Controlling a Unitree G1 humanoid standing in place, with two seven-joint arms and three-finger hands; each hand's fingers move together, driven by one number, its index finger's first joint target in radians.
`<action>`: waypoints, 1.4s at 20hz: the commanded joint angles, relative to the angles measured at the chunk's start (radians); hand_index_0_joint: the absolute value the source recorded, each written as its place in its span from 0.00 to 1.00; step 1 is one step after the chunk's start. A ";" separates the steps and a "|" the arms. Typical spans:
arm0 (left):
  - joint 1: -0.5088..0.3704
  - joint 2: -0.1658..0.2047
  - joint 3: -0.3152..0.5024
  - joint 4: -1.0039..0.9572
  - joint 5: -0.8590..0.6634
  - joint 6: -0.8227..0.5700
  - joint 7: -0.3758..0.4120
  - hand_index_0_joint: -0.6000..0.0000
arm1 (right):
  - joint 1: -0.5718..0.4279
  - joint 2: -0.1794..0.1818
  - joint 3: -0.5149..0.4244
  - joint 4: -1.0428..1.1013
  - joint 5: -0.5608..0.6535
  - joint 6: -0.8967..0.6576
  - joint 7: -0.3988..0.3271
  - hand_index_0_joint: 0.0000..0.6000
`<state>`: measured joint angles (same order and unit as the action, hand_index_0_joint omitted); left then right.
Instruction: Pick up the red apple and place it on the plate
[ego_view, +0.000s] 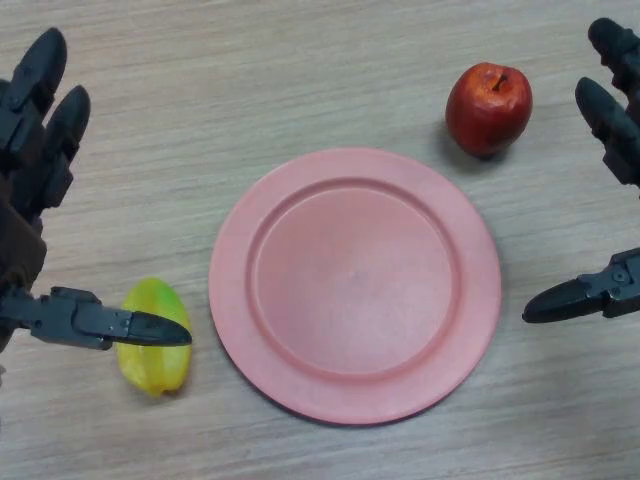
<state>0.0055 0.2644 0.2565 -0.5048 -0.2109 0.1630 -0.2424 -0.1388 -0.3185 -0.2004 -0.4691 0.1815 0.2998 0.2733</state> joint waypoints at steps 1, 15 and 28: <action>-0.022 0.036 0.033 -0.039 0.027 -0.160 0.048 1.00 | -0.041 -0.045 -0.036 -0.030 0.021 -0.153 -0.024 0.00; -0.019 0.031 0.026 -0.123 -0.038 -0.073 0.020 1.00 | -0.413 -0.079 0.079 0.586 -0.193 -0.449 -0.138 0.00; 0.022 0.023 0.103 -0.140 -0.115 -0.098 0.015 1.00 | -0.873 -0.018 0.213 1.472 -0.619 -0.678 -0.452 0.75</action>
<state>0.0389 0.2607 0.2923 -0.5915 -0.3073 0.1787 -0.2323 -0.9251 -0.3066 0.0443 1.0609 -0.4543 -0.2785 -0.0939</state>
